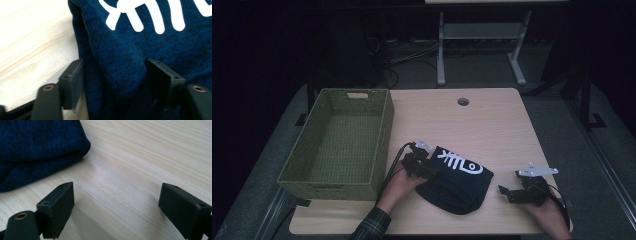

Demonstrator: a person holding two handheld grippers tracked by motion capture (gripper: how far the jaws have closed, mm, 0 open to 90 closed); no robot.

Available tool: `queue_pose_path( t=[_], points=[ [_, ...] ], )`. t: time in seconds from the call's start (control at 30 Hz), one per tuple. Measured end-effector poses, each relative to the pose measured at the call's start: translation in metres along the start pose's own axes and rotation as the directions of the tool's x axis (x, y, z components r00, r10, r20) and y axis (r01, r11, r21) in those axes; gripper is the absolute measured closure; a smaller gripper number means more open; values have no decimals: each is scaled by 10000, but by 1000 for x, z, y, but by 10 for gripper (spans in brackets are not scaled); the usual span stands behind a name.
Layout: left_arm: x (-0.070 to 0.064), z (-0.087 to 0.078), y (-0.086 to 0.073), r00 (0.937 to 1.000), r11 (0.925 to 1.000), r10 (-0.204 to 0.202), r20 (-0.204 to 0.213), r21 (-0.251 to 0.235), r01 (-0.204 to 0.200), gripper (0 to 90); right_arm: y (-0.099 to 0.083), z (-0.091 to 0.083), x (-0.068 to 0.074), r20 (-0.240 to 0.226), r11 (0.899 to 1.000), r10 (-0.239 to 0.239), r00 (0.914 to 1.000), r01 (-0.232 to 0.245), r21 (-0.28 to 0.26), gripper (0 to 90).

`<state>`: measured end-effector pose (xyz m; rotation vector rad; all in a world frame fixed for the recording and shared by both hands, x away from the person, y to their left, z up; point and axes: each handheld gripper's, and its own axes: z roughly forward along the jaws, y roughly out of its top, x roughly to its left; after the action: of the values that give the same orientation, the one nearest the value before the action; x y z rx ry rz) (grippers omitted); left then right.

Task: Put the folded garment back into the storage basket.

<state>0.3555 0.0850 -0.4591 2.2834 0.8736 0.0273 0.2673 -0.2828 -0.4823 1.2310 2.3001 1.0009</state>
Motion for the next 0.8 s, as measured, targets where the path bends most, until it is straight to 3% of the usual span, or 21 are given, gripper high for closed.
queue_pose_path(
  t=[0.2,0.37,0.6,0.7,0.8],
  points=[
    [-2,0,1,9987,9995,-299,423,140,293,541,0,0,0,5,10000,1,10000,-1,-1,128],
    [-2,1,3,9979,9991,-266,590,345,246,642,0,0,0,5,10000,-2,10000,2,0,128],
    [1,-1,6,9953,9980,-332,908,558,282,682,0,0,0,7,10000,4,10000,-4,-4,130],
    [3,-3,9,9925,9965,-584,1074,656,516,685,0,0,0,12,10000,5,10000,-5,-11,132],
    [1,-9,14,9928,9965,-493,1088,727,415,687,0,0,0,20,10000,22,10000,-22,-9,133]
  ],
)
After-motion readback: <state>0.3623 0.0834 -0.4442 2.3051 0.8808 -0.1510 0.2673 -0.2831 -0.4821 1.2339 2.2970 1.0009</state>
